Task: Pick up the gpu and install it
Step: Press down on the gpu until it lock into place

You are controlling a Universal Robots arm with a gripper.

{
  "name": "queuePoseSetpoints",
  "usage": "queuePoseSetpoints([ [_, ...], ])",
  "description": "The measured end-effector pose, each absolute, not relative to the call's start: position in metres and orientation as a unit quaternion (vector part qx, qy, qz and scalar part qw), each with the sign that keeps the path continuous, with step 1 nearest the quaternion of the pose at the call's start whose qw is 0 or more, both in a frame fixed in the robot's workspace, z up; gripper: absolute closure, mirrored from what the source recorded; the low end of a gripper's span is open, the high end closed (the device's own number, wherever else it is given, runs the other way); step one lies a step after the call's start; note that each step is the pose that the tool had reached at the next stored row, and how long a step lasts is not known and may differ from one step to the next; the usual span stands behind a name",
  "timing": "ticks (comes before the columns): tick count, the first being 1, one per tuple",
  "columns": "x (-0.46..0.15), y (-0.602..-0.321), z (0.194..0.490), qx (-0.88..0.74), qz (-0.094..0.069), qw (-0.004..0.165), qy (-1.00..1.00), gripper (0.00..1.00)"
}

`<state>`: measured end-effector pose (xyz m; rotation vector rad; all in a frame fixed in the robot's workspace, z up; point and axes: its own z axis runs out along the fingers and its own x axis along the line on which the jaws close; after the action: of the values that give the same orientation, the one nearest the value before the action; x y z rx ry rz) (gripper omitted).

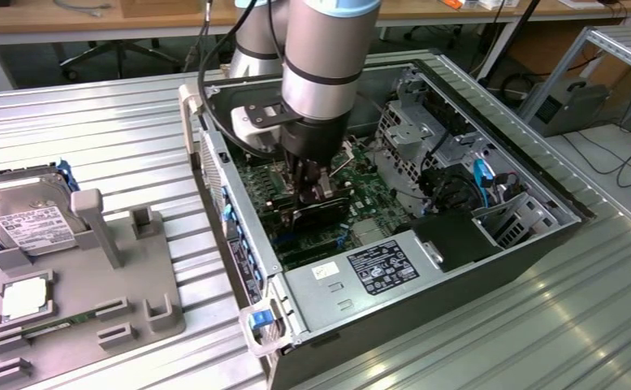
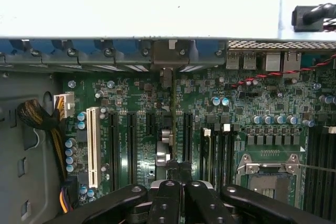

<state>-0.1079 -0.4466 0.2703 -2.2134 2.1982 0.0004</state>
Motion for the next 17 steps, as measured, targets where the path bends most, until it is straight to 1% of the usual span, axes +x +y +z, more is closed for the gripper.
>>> queuePoseSetpoints([
  [17,-0.1109,-0.4466,0.2679,-0.709,0.0,0.011,0.705,0.89],
])
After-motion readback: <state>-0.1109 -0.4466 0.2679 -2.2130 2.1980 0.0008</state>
